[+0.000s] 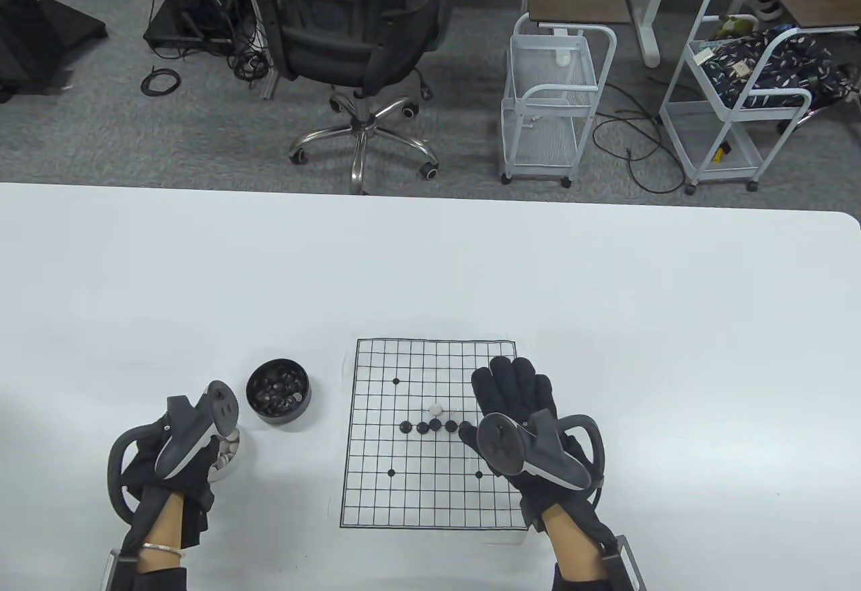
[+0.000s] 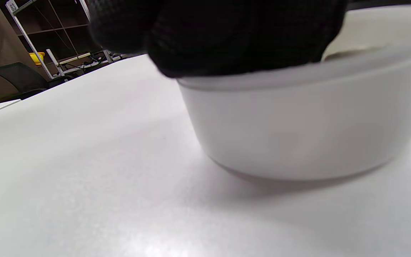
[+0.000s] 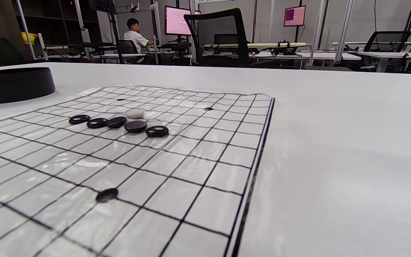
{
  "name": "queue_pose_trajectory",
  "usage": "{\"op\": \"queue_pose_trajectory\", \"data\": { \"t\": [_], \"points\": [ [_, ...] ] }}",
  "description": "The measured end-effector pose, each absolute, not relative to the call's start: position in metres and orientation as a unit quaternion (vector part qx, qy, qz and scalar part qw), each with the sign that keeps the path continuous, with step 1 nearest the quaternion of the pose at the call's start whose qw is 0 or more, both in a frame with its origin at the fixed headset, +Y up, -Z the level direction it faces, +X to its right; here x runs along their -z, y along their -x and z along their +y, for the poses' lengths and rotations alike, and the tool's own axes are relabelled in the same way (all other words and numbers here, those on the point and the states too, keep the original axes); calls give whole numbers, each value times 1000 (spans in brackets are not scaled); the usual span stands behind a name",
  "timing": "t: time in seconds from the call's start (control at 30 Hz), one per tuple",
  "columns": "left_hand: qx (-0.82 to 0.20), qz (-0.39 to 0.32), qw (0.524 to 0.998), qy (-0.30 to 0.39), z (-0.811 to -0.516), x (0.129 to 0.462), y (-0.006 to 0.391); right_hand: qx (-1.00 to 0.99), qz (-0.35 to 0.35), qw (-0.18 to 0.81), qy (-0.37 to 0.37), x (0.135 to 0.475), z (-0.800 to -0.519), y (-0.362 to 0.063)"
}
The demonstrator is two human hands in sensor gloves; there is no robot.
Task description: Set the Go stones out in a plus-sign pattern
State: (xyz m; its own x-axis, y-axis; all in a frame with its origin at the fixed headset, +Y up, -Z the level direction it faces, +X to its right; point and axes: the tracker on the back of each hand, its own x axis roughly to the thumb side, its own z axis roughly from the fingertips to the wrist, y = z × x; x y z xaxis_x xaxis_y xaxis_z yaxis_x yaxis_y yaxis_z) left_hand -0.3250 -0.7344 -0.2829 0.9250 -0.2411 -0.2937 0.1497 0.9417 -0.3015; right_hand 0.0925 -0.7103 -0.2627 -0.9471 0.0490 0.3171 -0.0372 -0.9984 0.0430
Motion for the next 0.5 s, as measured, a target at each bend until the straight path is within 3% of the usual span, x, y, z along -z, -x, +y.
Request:
{"op": "queue_pose_trajectory", "data": {
  "t": [0.5],
  "points": [
    [147, 164, 968, 123, -741, 286, 316, -986, 19, 20, -162, 263, -710, -92]
  ]
}}
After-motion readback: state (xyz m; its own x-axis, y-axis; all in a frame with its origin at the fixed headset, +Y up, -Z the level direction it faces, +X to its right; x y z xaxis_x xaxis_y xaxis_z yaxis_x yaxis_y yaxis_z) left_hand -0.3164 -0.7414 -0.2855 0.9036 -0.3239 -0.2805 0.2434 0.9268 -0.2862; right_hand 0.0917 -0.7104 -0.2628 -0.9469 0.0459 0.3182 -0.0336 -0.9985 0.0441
